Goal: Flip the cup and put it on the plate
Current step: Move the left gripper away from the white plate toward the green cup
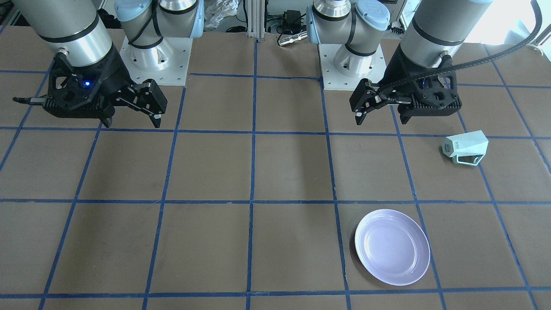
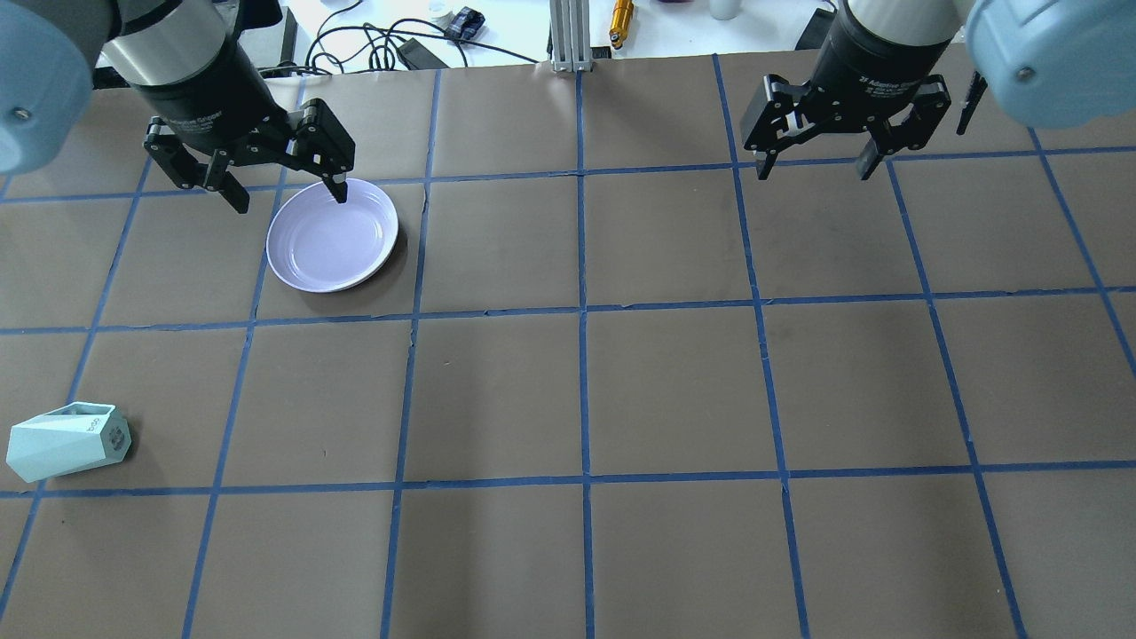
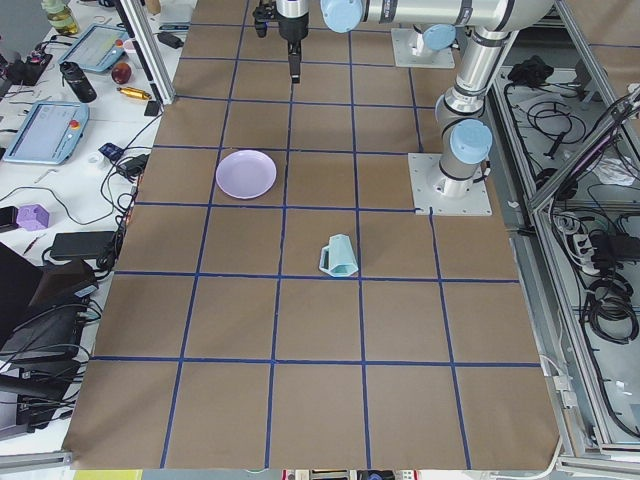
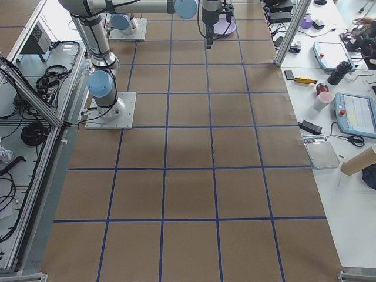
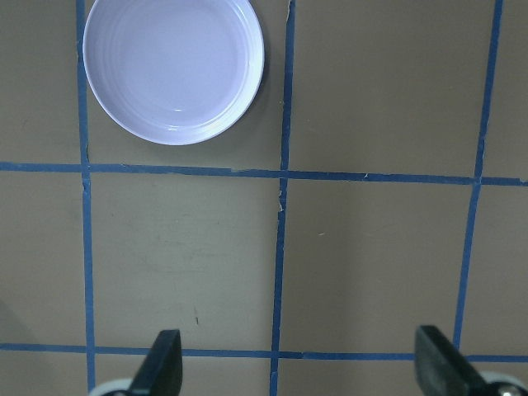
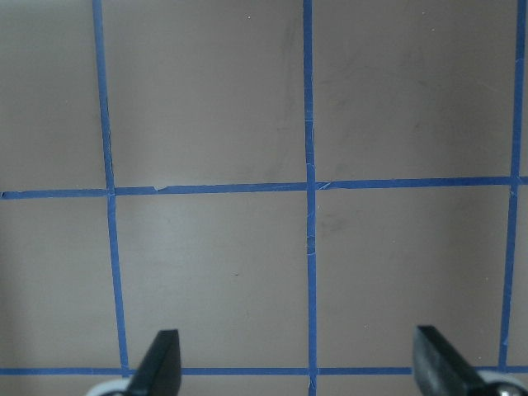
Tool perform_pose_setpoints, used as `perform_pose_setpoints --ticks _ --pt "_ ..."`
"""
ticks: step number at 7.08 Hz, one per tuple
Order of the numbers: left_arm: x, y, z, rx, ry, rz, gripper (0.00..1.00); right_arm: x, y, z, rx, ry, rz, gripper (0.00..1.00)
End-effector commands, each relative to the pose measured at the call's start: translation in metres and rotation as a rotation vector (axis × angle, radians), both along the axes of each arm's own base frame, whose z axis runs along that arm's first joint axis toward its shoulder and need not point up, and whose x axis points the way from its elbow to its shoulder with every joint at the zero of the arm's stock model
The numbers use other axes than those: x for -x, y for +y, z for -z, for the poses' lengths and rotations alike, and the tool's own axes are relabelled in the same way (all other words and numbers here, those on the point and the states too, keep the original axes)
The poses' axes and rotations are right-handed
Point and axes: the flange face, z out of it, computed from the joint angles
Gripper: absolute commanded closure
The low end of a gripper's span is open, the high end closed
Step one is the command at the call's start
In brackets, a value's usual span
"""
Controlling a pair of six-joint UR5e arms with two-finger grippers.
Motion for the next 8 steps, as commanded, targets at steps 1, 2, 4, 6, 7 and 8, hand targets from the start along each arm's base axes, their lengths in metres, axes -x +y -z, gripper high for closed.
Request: perform_pose_setpoints --ticks 1,2,4,6,7,8 --pt "0.0 0.0 -0.001 0.001 -0.002 0.004 0.0 0.0 0.0 0.0 0.0 0.0 0.0 0.0" --pt "0.0 0.0 -0.002 0.003 -0.004 0.007 0.0 0.0 0.0 0.0 0.0 0.0 0.0 0.0" --pt "-0.008 0.004 -0.002 -0.009 -0.003 -0.005 0.0 0.0 0.0 0.0 0.0 0.0 0.0 0.0" --pt "-0.037 0.007 -0.004 -0.033 -0.003 -0.001 0.0 0.0 0.0 0.0 0.0 0.0 0.0 0.0" --pt "-0.053 0.007 -0.007 -0.032 -0.002 0.04 0.0 0.0 0.0 0.0 0.0 0.0 0.0 0.0" --pt "-0.077 0.007 -0.003 -0.055 0.005 0.036 0.0 0.0 0.0 0.0 0.0 0.0 0.0 0.0"
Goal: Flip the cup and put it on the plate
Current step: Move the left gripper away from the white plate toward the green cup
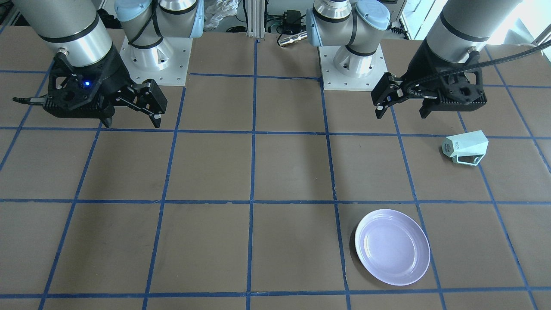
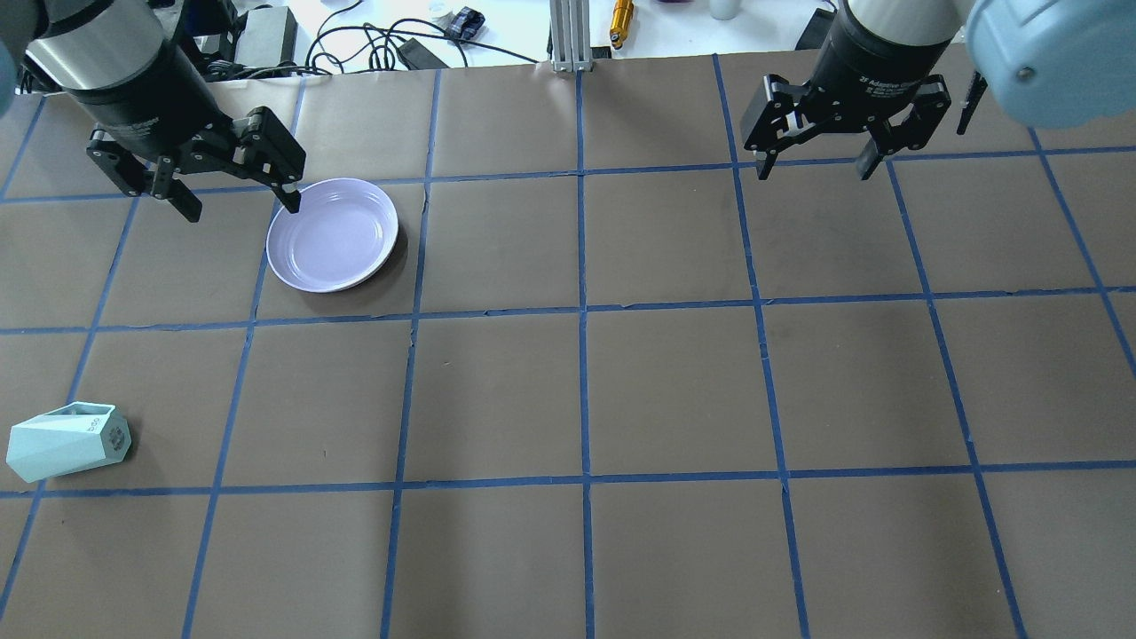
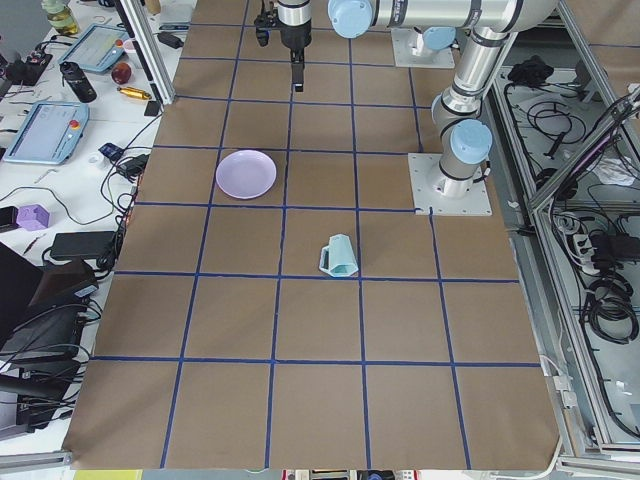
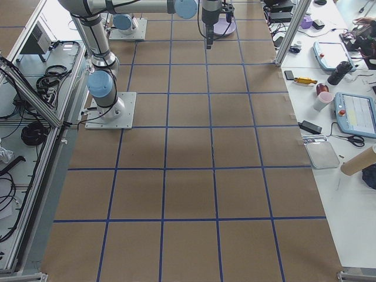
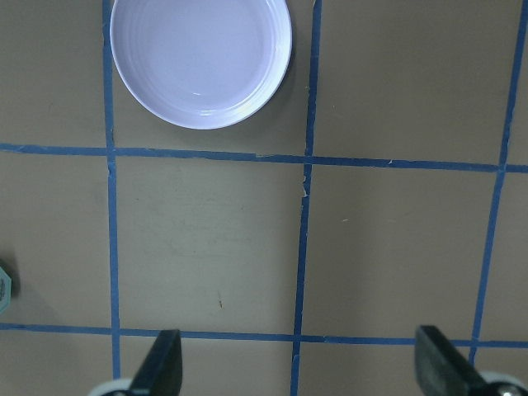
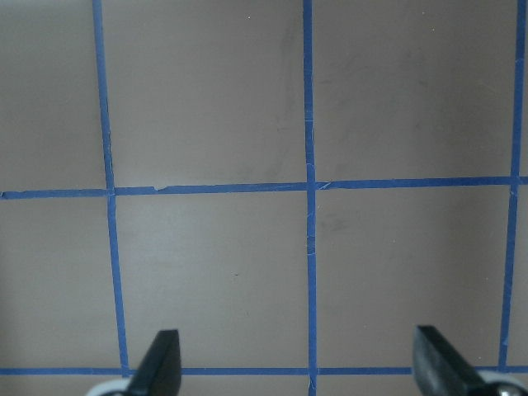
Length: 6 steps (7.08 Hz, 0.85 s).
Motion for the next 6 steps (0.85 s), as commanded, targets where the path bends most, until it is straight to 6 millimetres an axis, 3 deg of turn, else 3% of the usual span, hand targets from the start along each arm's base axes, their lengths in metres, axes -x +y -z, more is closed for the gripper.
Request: perform_pose_setpoints --ticks 1,4,6 --pt "-0.065 -0.001 0.006 -0.035 0.019 0.017 0.0 0.0 0.0 0.0 0.0 0.0 0.0 0.0" --pt "-0.166 0.007 0.022 -0.101 0.067 -0.002 0.0 0.0 0.0 0.0 0.0 0.0 0.0 0.0" --pt "-0.221 0.007 0.045 -0.131 0.105 0.015 0.0 0.0 0.0 0.0 0.0 0.0 0.0 0.0"
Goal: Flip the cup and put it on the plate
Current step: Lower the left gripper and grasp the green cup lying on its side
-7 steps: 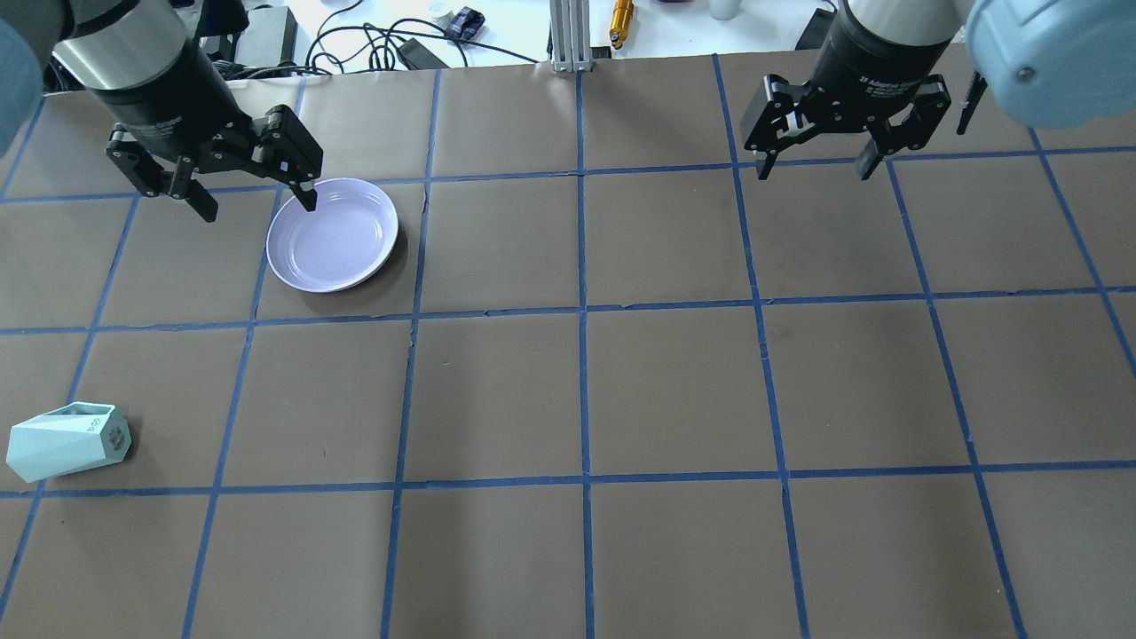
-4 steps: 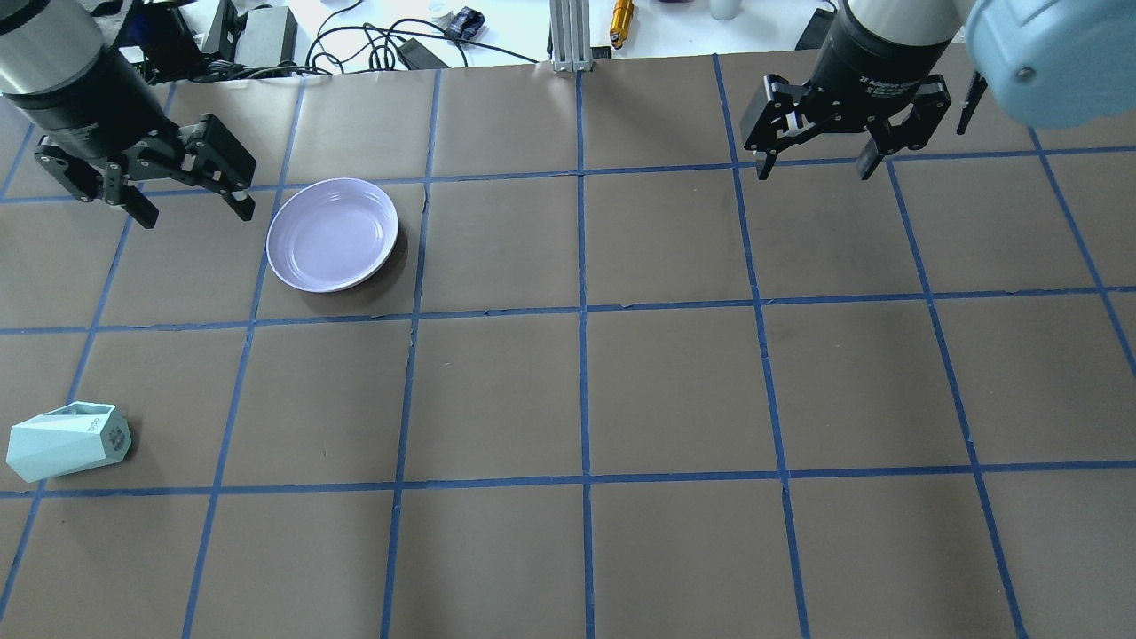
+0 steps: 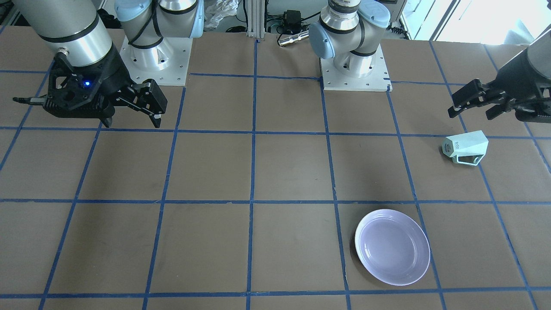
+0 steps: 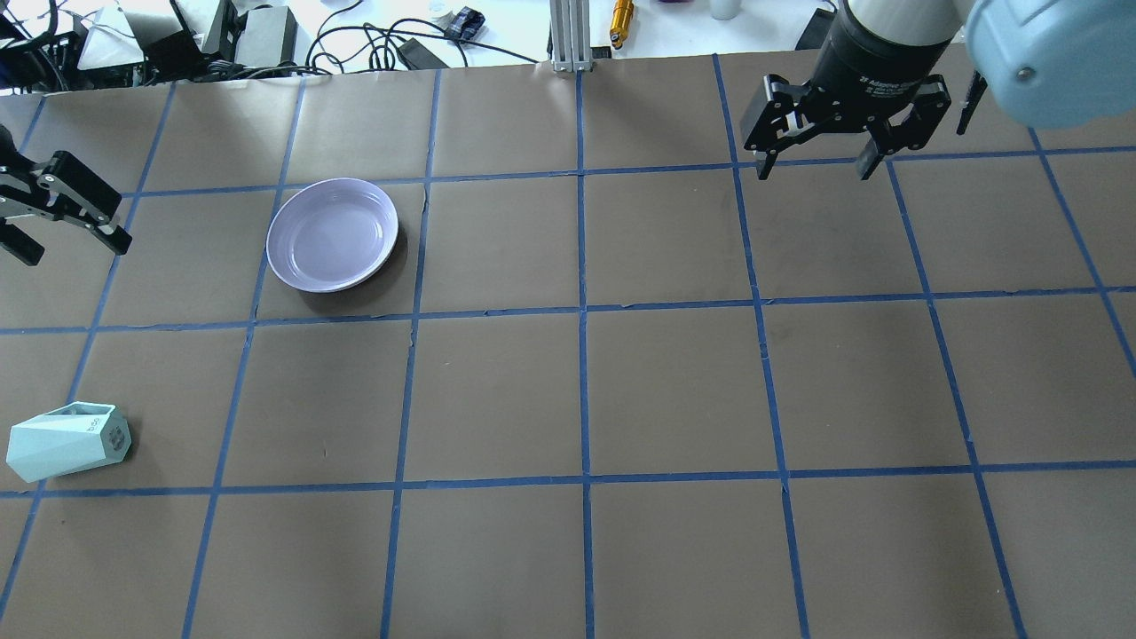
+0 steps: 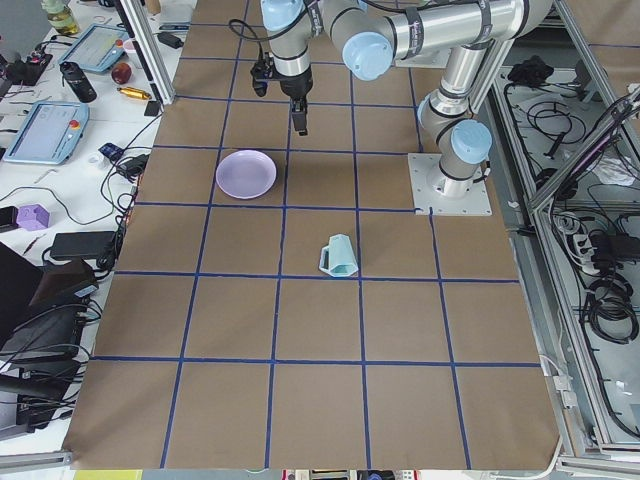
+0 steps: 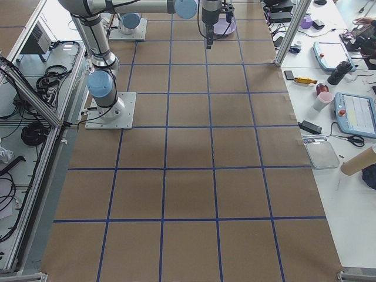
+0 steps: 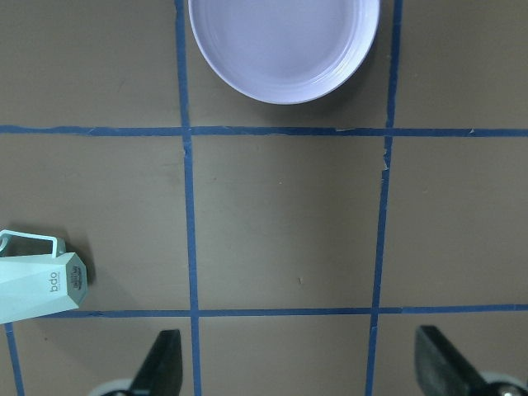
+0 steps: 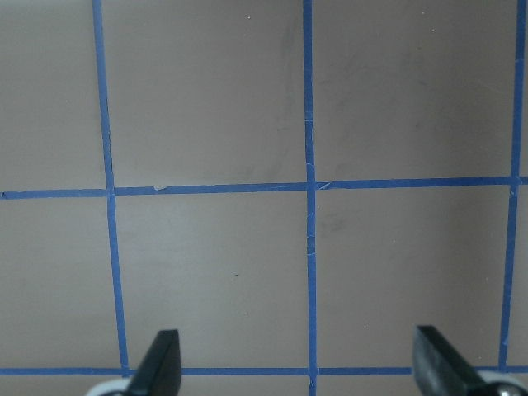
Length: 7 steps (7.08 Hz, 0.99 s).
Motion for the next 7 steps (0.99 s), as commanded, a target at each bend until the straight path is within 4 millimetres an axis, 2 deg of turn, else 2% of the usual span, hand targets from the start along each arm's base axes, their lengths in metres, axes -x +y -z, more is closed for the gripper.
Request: perform_pose_setpoints --ticks 1,3,5,7 --pt "-0.067 0.003 0.028 -0.026 0.054 0.046 0.0 0.0 0.0 0.0 0.0 0.0 0.0 0.0" --pt "-0.13 0.015 0.06 -0.054 0.12 0.03 0.0 0.0 0.0 0.0 0.0 0.0 0.0 0.0" --pt "-0.183 0.03 0.095 -0.069 0.196 0.033 0.0 0.0 0.0 0.0 0.0 0.0 0.0 0.0" --pt "-0.241 0.055 0.131 -0.057 0.281 -0.004 0.0 0.0 0.0 0.0 0.0 0.0 0.0 0.0"
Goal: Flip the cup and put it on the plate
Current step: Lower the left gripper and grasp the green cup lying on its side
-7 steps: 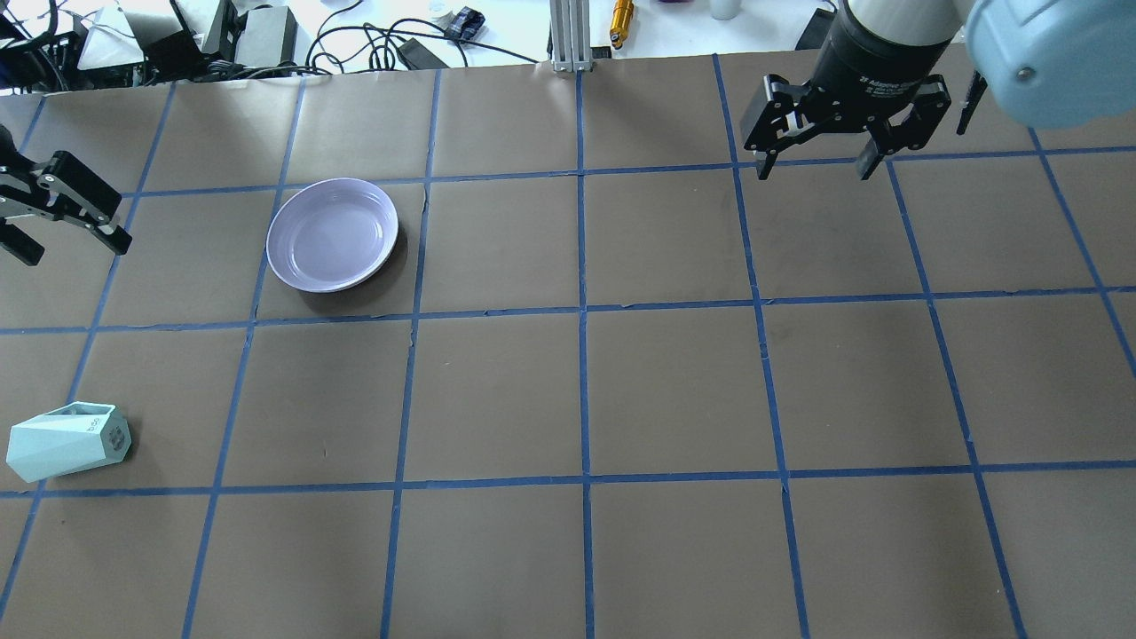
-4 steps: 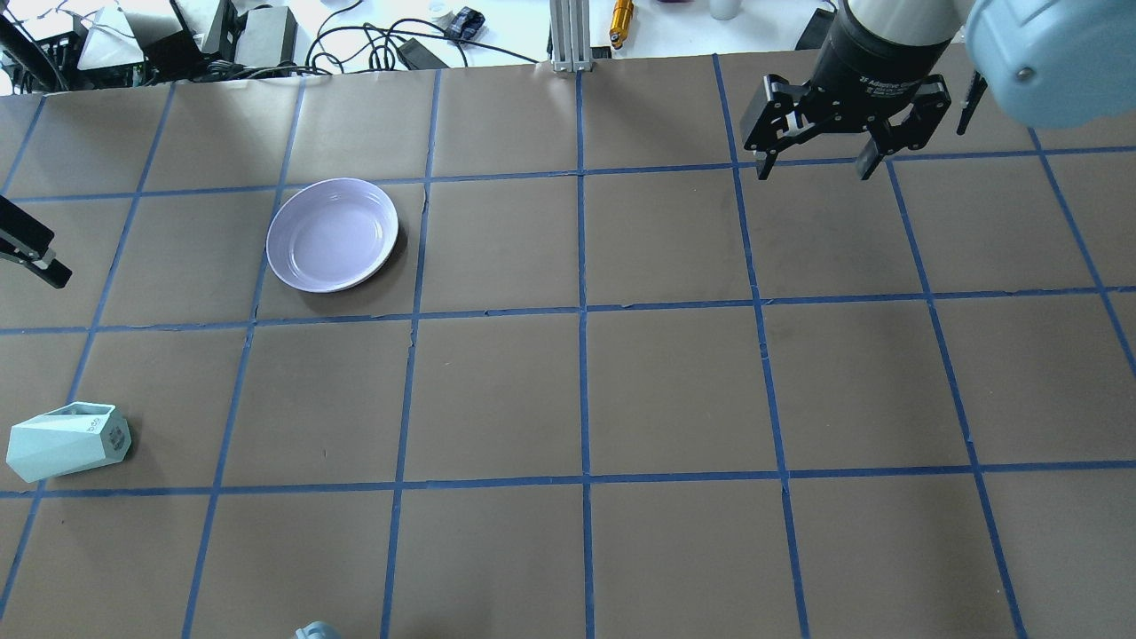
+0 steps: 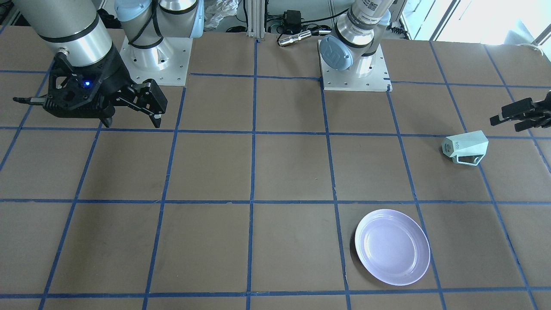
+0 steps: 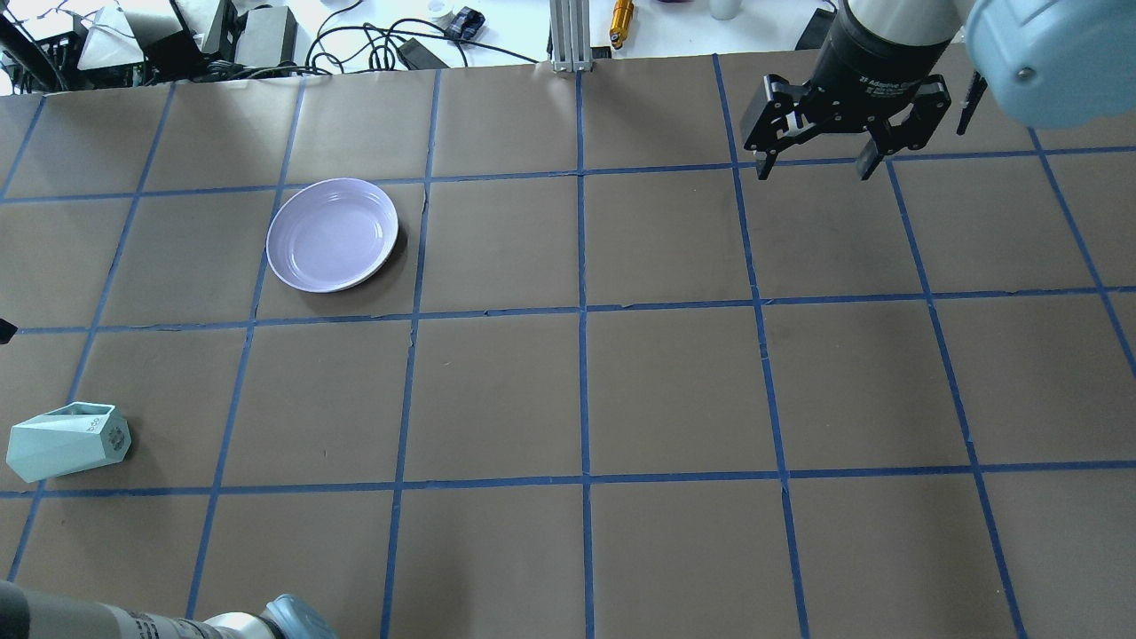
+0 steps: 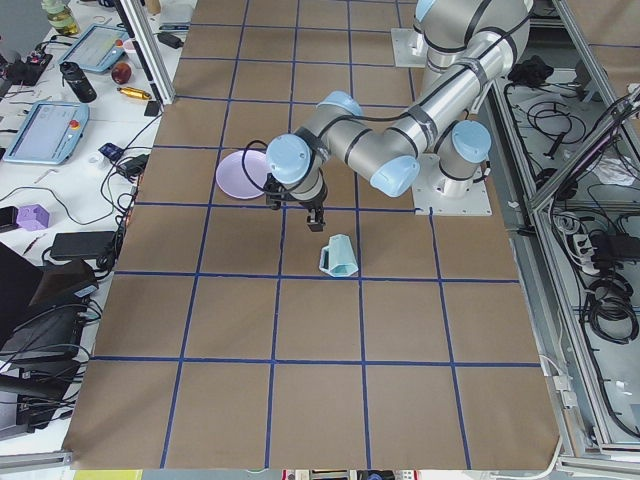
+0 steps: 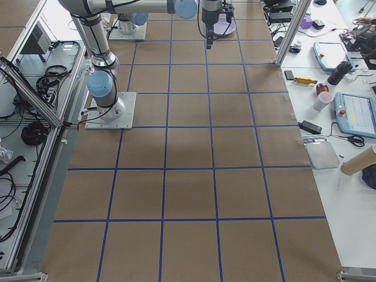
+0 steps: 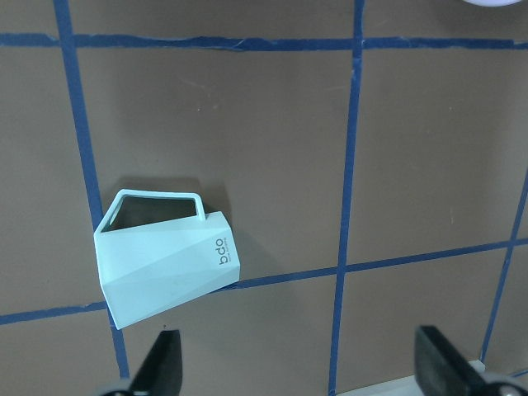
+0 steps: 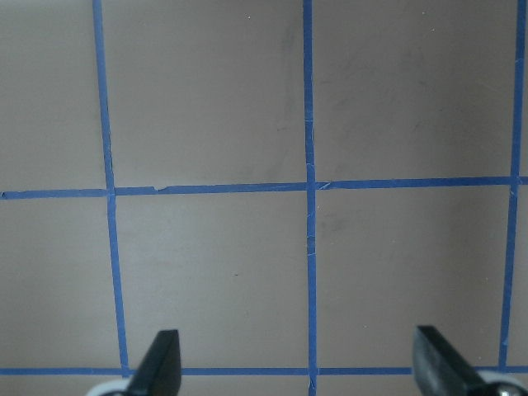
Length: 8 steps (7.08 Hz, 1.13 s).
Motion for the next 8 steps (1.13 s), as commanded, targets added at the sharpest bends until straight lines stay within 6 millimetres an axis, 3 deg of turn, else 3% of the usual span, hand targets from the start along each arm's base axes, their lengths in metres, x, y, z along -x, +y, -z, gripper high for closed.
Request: perform_pose_setpoints --ticks 1,3,5,8 --pt "-0.065 0.03 0.05 -0.003 0.098 -0.055 0.0 0.0 0.0 0.0 0.0 0.0 0.0 0.0" --pt "-0.085 0.032 0.097 0.023 0.208 -0.073 0.0 0.0 0.0 0.0 0.0 0.0 0.0 0.0" --pt "-0.118 0.05 0.133 0.04 0.277 -0.107 0.0 0.0 0.0 0.0 0.0 0.0 0.0 0.0" --pt "-0.121 0.067 0.181 0.077 0.501 -0.188 0.0 0.0 0.0 0.001 -0.001 0.0 0.0 0.0"
